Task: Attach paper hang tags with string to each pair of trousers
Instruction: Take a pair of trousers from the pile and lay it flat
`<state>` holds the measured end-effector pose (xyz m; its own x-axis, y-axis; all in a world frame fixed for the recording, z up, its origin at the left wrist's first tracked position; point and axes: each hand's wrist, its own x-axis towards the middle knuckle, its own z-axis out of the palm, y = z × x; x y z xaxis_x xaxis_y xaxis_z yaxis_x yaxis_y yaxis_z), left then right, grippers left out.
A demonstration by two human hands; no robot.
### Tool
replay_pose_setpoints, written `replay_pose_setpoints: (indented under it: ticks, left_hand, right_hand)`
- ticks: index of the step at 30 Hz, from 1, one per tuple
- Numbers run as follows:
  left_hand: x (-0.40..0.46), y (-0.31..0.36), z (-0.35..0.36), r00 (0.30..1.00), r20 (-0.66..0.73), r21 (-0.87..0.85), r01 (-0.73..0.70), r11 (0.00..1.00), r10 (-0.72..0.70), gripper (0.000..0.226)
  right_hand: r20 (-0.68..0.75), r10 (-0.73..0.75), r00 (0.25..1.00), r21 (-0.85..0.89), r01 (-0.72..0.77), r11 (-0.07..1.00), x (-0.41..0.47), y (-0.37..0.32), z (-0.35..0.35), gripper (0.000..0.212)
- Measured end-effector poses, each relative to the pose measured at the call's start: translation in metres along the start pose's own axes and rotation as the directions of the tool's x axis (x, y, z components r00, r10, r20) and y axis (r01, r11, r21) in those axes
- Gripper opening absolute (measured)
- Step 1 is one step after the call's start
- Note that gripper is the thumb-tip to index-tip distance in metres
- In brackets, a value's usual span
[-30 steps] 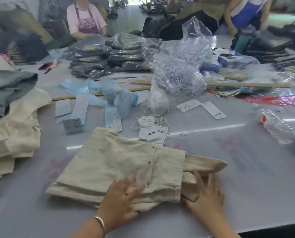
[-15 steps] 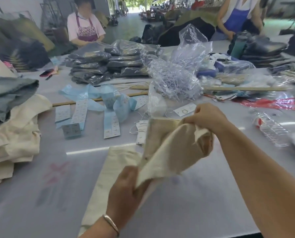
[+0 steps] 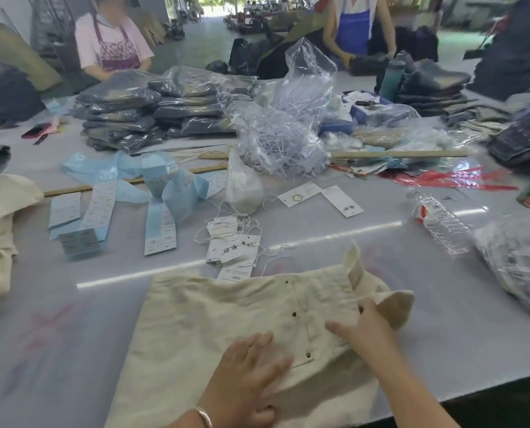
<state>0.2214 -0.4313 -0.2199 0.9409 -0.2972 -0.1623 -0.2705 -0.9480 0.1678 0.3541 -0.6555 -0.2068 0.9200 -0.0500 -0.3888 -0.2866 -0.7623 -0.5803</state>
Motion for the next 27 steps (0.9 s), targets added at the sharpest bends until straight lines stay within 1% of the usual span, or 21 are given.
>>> replay_pose_setpoints:
  ticks: [2,4,5,6,8,9,10,11,12,13,14,15,16,17,18,19,21,23,24,25,27]
  left_hand:
    - [0.006,0.001,0.006,0.999,-0.054,0.050,0.008,0.999,-0.005,0.086]
    - [0.010,-0.003,0.009,0.991,-0.121,0.069,0.060,0.996,-0.051,0.088]
    - [0.010,-0.002,0.009,0.985,-0.133,0.059,0.121,0.991,-0.112,0.089]
    - [0.011,0.000,0.007,0.978,-0.083,0.042,0.194,0.980,-0.190,0.089]
    - [0.014,0.004,0.002,0.949,-0.068,-0.001,0.309,0.951,-0.308,0.083]
    - [0.015,0.006,-0.001,0.927,-0.090,-0.016,0.365,0.931,-0.365,0.076]
    - [0.018,0.006,0.001,0.910,-0.041,-0.051,0.411,0.910,-0.413,0.069]
    - [0.021,0.007,0.003,0.903,0.000,-0.167,0.424,0.890,-0.430,0.064]
    - [0.024,0.008,-0.001,0.902,0.013,-0.331,0.411,0.850,-0.431,0.059]
    - [0.029,0.011,-0.007,0.893,-0.025,-0.523,0.371,0.767,-0.449,0.052]
    - [0.035,0.016,-0.019,0.873,-0.071,-0.710,0.296,0.639,-0.483,0.042]
    - [0.041,0.022,-0.032,0.858,-0.055,-0.861,0.218,0.459,-0.511,0.033]
    - [0.049,0.025,-0.045,0.860,0.013,-0.957,0.159,0.244,-0.509,0.028]
    - [0.057,0.027,-0.052,0.868,0.079,-0.989,0.130,0.071,-0.490,0.026]
    - [0.064,0.029,-0.056,0.861,0.121,-0.992,0.124,-0.026,-0.495,0.025]
    - [0.069,0.030,-0.060,0.835,0.130,-0.991,0.123,-0.049,-0.535,0.022]
    - [0.077,0.033,-0.064,0.763,0.091,-0.994,0.107,-0.014,-0.640,0.013]
    - [0.083,0.031,-0.062,0.733,0.048,-0.994,0.103,0.042,-0.678,0.018]
    - [0.086,0.028,-0.063,0.725,0.043,-0.993,0.106,0.049,-0.688,0.019]
    - [0.089,0.023,-0.065,0.710,0.050,-0.994,0.103,0.033,-0.702,0.020]
    - [0.094,0.009,-0.070,0.640,0.084,-0.996,0.075,-0.046,-0.764,0.024]
  right_hand:
    - [0.021,-0.067,0.998,0.068,0.065,0.996,-0.002,0.009,0.003,0.065]
    - [0.025,-0.168,0.985,0.077,0.166,0.983,0.000,0.004,0.006,0.049]
    - [0.011,-0.209,0.978,0.056,0.208,0.977,0.002,-0.003,0.007,0.043]
    - [-0.005,-0.249,0.968,0.018,0.249,0.968,0.006,-0.012,0.010,0.041]
    - [-0.010,-0.326,0.945,-0.097,0.324,0.941,0.018,-0.032,0.014,0.048]
    - [0.009,-0.361,0.932,-0.157,0.358,0.920,0.022,-0.044,0.016,0.057]
    - [0.040,-0.405,0.913,-0.215,0.404,0.889,0.023,-0.055,0.018,0.067]
    - [0.075,-0.457,0.886,-0.269,0.459,0.847,0.020,-0.062,0.020,0.073]
    - [0.106,-0.509,0.854,-0.309,0.515,0.800,0.015,-0.067,0.020,0.072]
    - [0.121,-0.548,0.828,-0.300,0.557,0.775,0.008,-0.068,0.019,0.065]
    - [0.114,-0.573,0.811,-0.236,0.583,0.778,0.001,-0.066,0.015,0.056]
    - [0.084,-0.597,0.798,-0.135,0.603,0.786,-0.007,-0.063,0.012,0.048]
    - [0.034,-0.625,0.780,-0.026,0.626,0.779,-0.014,-0.059,0.011,0.044]
    - [-0.001,-0.653,0.757,0.047,0.653,0.756,-0.022,-0.056,0.011,0.047]
    - [-0.004,-0.680,0.733,0.084,0.678,0.730,-0.028,-0.053,0.011,0.052]
    - [0.021,-0.696,0.718,0.111,0.690,0.715,-0.031,-0.051,0.012,0.055]
    - [0.073,-0.659,0.749,0.250,0.625,0.739,-0.031,-0.048,0.015,0.055]
    - [0.100,-0.558,0.824,0.442,0.466,0.767,-0.024,-0.044,0.013,0.053]
    - [0.116,-0.494,0.862,0.501,0.379,0.778,-0.020,-0.041,0.011,0.050]
    - [0.120,-0.425,0.897,0.538,0.301,0.787,-0.014,-0.038,0.009,0.044]
    - [0.095,-0.286,0.954,0.562,0.186,0.806,-0.001,-0.029,0.001,0.035]
